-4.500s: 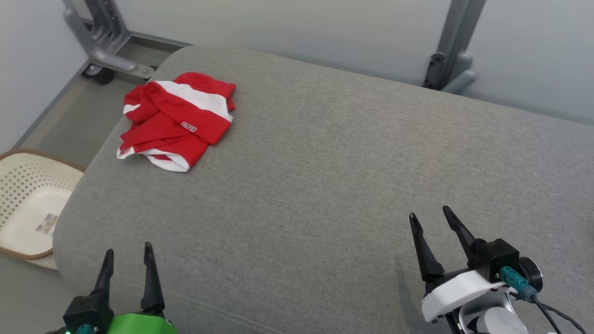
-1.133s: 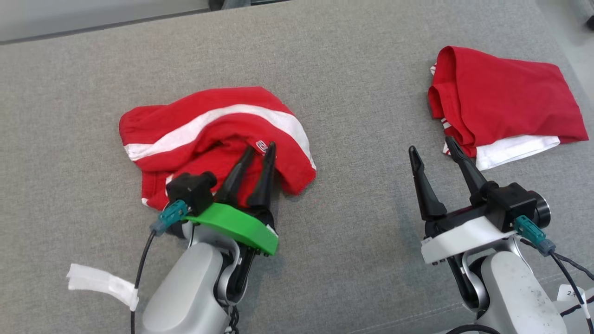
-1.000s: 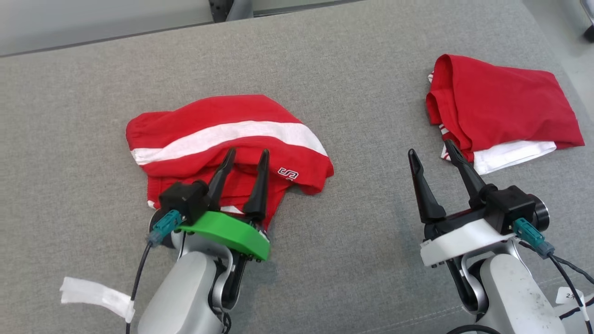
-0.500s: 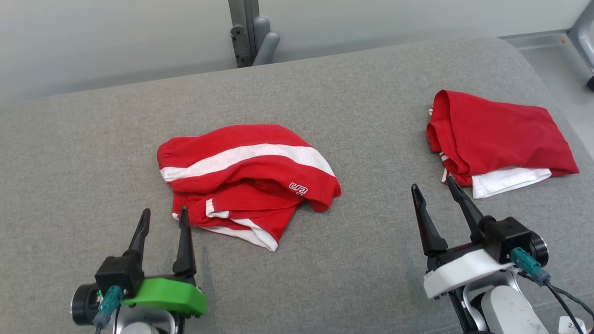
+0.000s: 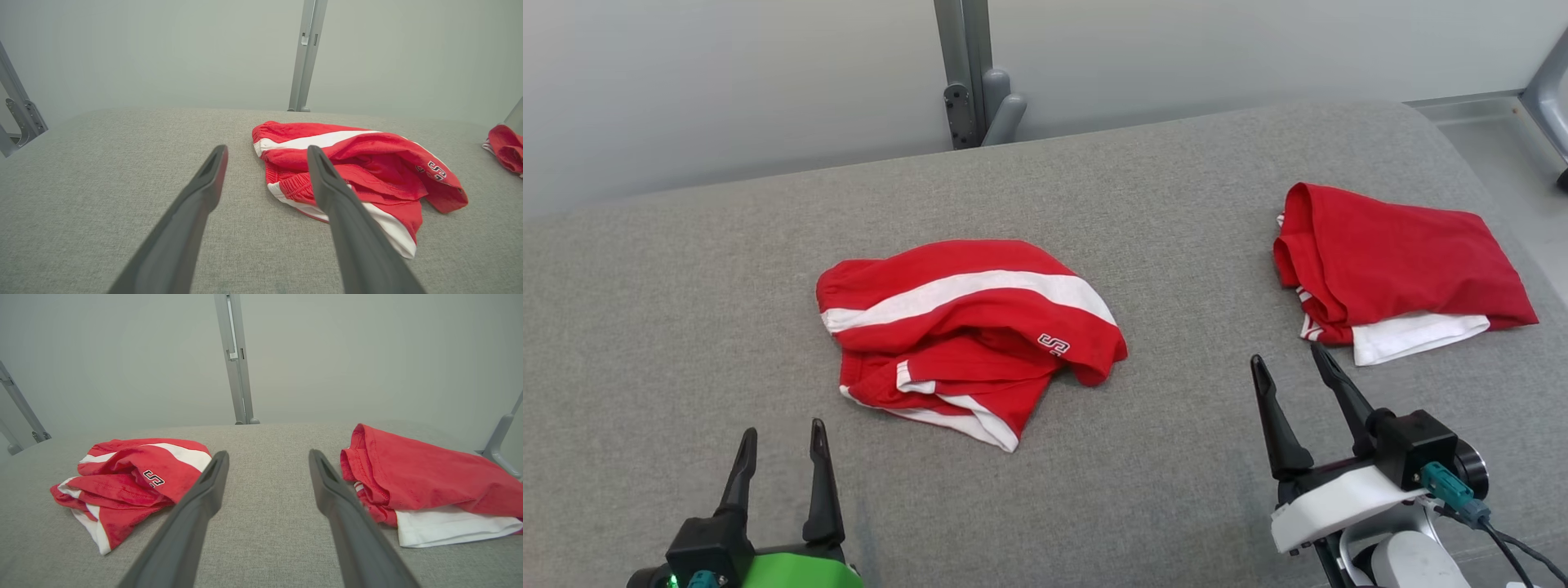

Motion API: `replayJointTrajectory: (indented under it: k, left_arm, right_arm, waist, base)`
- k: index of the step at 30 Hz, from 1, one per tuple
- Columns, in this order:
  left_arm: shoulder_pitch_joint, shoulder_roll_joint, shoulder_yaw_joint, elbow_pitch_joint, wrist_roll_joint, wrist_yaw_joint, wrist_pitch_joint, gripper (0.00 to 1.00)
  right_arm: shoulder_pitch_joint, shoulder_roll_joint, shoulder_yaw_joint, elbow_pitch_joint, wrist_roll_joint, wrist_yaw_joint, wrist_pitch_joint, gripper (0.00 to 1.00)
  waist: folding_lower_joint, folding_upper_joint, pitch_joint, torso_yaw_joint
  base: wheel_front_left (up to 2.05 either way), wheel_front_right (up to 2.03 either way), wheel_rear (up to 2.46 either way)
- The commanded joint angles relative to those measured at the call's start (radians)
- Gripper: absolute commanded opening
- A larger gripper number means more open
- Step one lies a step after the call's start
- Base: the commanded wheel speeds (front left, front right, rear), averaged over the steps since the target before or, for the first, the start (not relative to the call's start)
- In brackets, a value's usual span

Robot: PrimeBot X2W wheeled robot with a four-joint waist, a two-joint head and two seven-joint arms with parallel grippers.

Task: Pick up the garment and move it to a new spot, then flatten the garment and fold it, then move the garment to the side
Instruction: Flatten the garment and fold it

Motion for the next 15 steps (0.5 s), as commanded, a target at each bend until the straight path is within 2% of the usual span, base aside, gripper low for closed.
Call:
replayJointTrajectory:
  k: [1, 10, 15]
  left_arm:
    - [0.001, 0.003, -0.009, 0.002, -0.006, 0.002, 0.001, 1.00]
    - [-0.074, 0.003, -0.080, 0.008, -0.027, -0.007, 0.001, 1.00]
    - [-0.117, 0.003, -0.114, 0.008, -0.031, -0.004, 0.001, 1.00]
  right_arm:
    - [0.016, 0.000, 0.003, 0.010, 0.004, -0.002, -0.002, 1.00]
    - [-0.091, -0.034, 0.074, 0.139, 0.020, -0.002, -0.002, 1.00]
    - [-0.198, -0.055, 0.087, 0.252, 0.016, -0.002, -0.002, 1.00]
  waist:
    - [0.0001, 0.0001, 0.009, 0.008]
    - [0.0001, 0.0001, 0.104, 0.084]
    - [0.0001, 0.0001, 0.171, 0.156]
  base:
    - [0.00, 0.00, 0.00]
    - [0.00, 0.00, 0.00]
    - [0.00, 0.00, 0.00]
